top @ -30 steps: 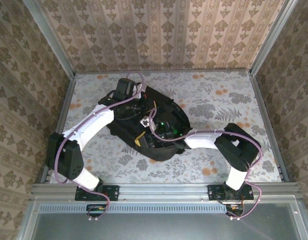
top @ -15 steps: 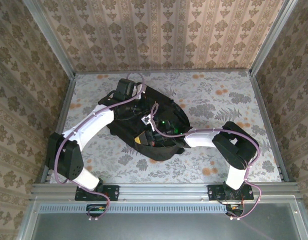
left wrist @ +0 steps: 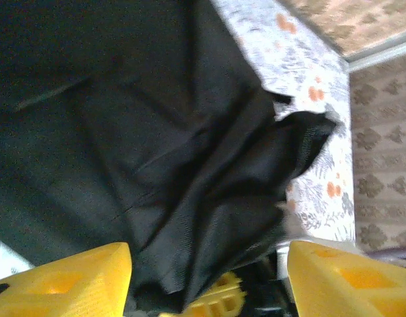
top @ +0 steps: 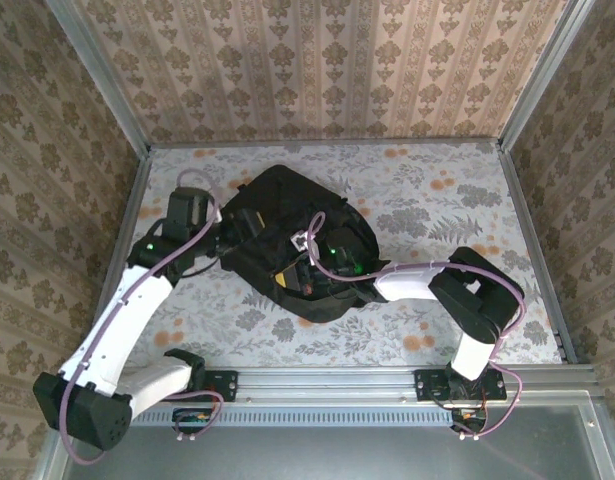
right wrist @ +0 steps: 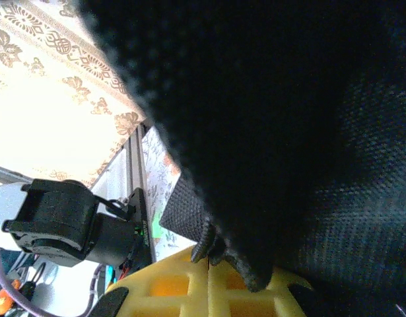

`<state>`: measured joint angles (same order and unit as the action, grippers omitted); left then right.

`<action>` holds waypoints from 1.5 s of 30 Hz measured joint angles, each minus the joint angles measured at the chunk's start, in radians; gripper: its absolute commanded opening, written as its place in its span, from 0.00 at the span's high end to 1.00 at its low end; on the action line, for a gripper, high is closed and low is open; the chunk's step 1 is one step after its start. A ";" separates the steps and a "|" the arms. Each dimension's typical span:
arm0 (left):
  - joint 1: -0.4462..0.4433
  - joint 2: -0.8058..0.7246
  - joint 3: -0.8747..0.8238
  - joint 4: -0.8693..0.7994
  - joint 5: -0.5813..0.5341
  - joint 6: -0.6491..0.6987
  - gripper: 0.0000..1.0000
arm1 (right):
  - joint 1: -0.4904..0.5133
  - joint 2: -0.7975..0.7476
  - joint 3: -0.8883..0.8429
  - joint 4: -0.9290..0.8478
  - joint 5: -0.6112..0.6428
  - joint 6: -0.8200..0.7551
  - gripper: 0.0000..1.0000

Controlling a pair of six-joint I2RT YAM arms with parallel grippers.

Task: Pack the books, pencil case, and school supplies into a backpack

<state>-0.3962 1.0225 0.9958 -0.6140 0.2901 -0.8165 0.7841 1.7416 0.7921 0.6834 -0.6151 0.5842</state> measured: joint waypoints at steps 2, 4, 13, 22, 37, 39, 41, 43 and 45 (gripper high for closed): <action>0.005 -0.020 -0.073 -0.005 -0.010 -0.047 0.36 | 0.006 -0.003 -0.003 0.005 0.015 0.001 1.00; 0.005 -0.026 -0.134 -0.010 -0.020 -0.092 0.37 | 0.012 -0.004 -0.007 0.012 0.030 0.006 1.00; 0.045 -0.021 -0.240 0.053 -0.063 -0.240 0.43 | 0.029 -0.010 -0.035 0.060 0.080 0.048 1.00; 0.064 0.067 -0.271 0.185 -0.103 -0.280 0.55 | 0.045 -0.011 -0.035 0.064 0.088 0.052 1.00; 0.064 0.077 -0.315 0.302 -0.168 -0.306 1.00 | 0.095 -0.048 -0.052 -0.004 0.183 0.048 1.00; 0.064 0.070 -0.319 0.303 -0.172 -0.307 1.00 | 0.099 -0.063 -0.068 -0.013 0.204 0.045 1.00; 0.068 0.060 -0.321 0.302 -0.173 -0.307 1.00 | 0.101 -0.089 -0.090 -0.020 0.223 0.041 1.00; 0.074 0.053 -0.322 0.301 -0.173 -0.308 1.00 | 0.101 -0.115 -0.107 -0.028 0.238 0.036 1.00; 0.082 0.049 -0.322 0.301 -0.172 -0.309 1.00 | 0.101 -0.135 -0.116 -0.034 0.243 0.029 1.00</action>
<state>-0.3145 1.0714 0.6739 -0.3126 0.1181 -1.1252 0.8848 1.6062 0.6758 0.6495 -0.3721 0.6128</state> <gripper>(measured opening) 0.042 0.067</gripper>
